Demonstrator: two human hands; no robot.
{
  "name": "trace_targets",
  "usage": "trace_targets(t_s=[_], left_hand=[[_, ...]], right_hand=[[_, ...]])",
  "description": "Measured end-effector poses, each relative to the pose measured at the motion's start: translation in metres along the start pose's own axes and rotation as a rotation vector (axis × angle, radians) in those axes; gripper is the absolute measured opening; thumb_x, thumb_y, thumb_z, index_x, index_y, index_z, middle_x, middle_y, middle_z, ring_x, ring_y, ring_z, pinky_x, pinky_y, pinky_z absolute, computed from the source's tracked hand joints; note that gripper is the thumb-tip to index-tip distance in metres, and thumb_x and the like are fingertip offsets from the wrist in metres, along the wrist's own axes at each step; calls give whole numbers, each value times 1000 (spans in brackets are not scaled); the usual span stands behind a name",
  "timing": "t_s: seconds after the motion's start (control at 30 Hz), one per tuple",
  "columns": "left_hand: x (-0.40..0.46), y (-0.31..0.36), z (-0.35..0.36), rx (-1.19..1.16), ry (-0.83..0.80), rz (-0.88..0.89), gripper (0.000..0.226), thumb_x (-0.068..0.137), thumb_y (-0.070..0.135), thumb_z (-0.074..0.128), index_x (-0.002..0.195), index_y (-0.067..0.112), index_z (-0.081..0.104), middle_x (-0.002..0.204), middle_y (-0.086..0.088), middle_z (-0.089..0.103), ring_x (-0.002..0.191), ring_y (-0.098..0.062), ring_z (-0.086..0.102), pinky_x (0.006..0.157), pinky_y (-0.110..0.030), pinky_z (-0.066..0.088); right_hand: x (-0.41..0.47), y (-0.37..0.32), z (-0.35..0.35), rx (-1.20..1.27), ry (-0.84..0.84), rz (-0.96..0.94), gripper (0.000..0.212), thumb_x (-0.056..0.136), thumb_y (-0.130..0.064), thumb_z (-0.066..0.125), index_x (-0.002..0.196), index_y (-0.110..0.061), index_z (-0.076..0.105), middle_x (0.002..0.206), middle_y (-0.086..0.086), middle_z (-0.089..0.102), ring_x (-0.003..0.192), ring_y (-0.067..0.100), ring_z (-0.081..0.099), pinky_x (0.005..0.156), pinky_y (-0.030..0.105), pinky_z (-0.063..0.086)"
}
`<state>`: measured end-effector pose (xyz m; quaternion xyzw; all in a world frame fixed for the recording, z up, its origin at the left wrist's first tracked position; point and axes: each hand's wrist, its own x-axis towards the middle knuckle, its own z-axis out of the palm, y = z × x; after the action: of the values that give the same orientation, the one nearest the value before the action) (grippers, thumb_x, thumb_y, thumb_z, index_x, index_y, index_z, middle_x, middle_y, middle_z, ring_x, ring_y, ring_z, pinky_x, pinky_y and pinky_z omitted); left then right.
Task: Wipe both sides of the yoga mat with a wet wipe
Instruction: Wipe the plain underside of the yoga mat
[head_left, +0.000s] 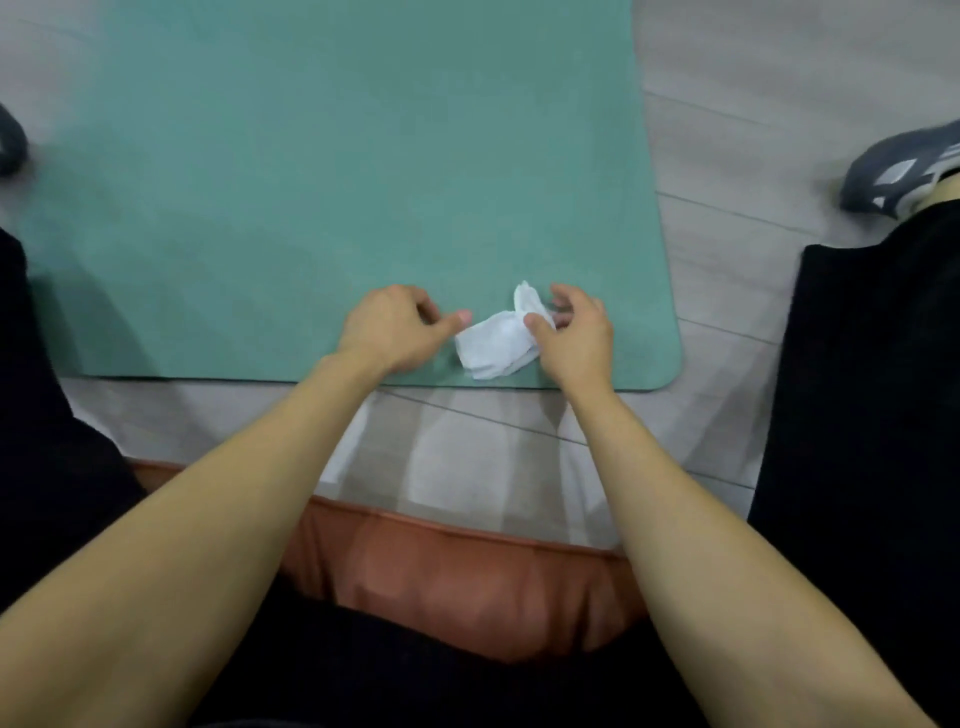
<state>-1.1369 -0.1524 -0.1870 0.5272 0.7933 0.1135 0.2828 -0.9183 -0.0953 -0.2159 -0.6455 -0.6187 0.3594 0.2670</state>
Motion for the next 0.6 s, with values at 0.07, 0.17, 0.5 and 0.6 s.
trace_targets(t_s=[0.07, 0.17, 0.5, 0.6], left_hand=[[-2, 19, 14, -51, -58, 33, 60, 77, 81, 65, 94, 24, 76, 90, 7, 76, 86, -18, 70, 81, -33, 59], [0, 28, 29, -85, -52, 82, 31, 82, 48, 79, 101, 24, 76, 92, 7, 76, 91, -18, 72, 84, -31, 58], [-3, 17, 19, -409, -138, 210, 5, 87, 14, 80, 89, 17, 75, 83, -2, 77, 73, -9, 65, 78, -37, 56], [-7, 15, 13, -424, -97, 207, 7, 87, 13, 79, 92, 18, 76, 84, 2, 78, 75, -8, 69, 74, -25, 53]], right_hand=[[5, 3, -9, -43, -41, 9, 51, 87, -9, 75, 137, -13, 66, 112, 7, 74, 96, 22, 70, 98, 37, 56], [6, 3, -19, -14, -25, 48, 44, 88, -10, 72, 131, -19, 69, 95, -1, 73, 89, 19, 72, 93, 37, 58], [-1, -16, -5, -49, 23, -93, 17, 93, -26, 72, 109, -22, 71, 101, -5, 72, 83, 15, 69, 87, 38, 58], [-15, -28, -1, 19, -328, -87, 33, 93, -51, 72, 113, -26, 75, 107, -11, 76, 93, 6, 71, 87, 29, 57]])
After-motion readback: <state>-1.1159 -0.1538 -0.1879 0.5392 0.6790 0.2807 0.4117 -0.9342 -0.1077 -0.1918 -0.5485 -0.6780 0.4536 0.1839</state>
